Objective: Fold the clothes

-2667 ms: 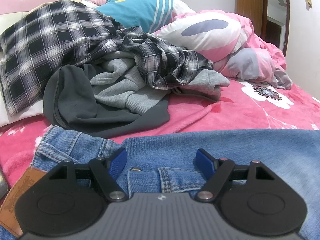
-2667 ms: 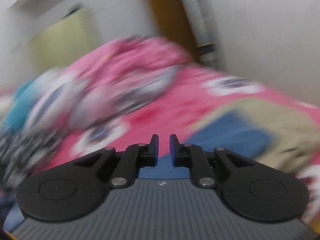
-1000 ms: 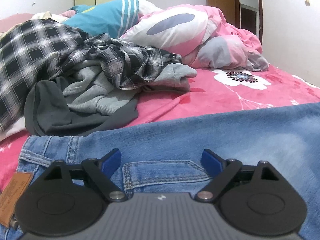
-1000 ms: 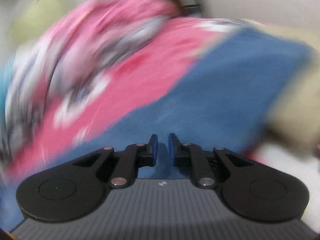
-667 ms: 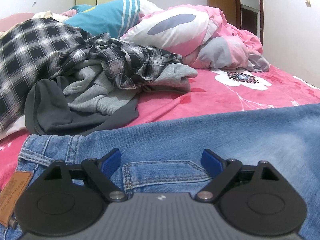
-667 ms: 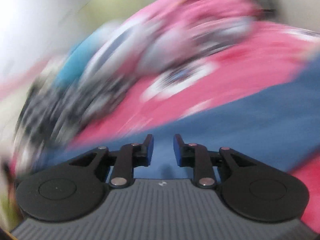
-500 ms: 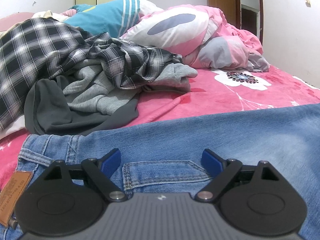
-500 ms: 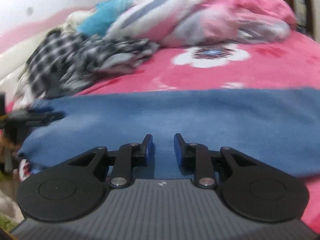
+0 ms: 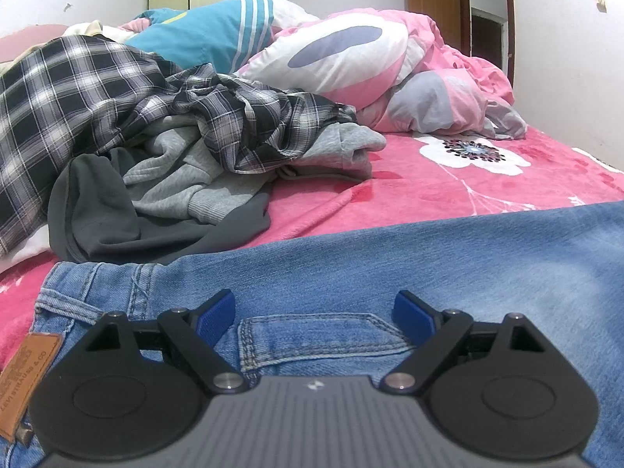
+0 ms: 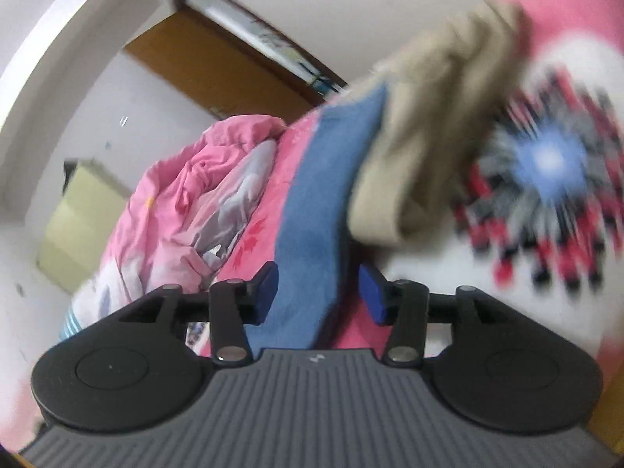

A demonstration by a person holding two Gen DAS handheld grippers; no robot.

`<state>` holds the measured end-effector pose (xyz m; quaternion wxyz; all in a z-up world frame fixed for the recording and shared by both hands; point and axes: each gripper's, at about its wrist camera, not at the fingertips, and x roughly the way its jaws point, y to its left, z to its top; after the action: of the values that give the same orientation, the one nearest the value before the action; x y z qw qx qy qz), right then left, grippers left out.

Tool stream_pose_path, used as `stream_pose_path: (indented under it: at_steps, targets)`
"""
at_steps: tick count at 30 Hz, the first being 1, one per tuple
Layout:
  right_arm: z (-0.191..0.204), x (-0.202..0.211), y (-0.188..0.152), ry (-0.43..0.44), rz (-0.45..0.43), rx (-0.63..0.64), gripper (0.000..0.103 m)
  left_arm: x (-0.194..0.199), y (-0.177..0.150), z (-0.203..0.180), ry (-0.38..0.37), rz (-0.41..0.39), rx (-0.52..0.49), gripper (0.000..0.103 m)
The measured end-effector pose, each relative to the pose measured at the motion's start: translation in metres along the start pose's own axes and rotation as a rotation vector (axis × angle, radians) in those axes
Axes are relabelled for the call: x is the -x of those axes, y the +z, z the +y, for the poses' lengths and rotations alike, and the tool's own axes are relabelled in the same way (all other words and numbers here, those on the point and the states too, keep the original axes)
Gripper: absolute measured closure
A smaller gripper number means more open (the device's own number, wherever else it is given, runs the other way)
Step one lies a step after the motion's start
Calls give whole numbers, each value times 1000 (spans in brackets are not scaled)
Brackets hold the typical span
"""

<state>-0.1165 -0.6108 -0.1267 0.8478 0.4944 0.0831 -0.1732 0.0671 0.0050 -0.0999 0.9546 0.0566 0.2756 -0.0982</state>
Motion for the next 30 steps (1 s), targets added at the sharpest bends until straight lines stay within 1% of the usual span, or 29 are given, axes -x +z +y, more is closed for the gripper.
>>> stream_pose_path:
  at_steps: [3,5,9,11,12,13,15,18,24,26,30]
  targets:
    - [1,-11,-2,-29,-4,13,57,0,0,0,0,1,0,13]
    - [4,-26,3,-40,3,17,57,0,1,0,0,0,0,13]
    - [10,-55,5,-101,17,32,62,0,1,1,0,-4,5,13]
    - [16,-64,4,-121,13,49,71,1,0,1,-2,-5,7,13]
    - [17,-66,4,-132,12,53,84,1,0,1,-3,-6,8,13]
    - [19,-64,4,-131,4,51,92,1,0,1,-4,-7,9,13]
    - [21,-59,3,-123,-16,43,97,2,0,2,-7,-9,14,13]
    - [43,-56,0,-92,-51,93,98,2,-1,2,-9,-12,17,13]
    - [100,-48,-7,-8,-75,181,98,2,-1,2,-8,-11,17,13]
    - [123,-46,-13,36,-70,209,98,2,-1,2,-8,-10,17,13]
    - [178,-44,-41,140,-24,300,98,2,-1,2,-8,-8,15,13]
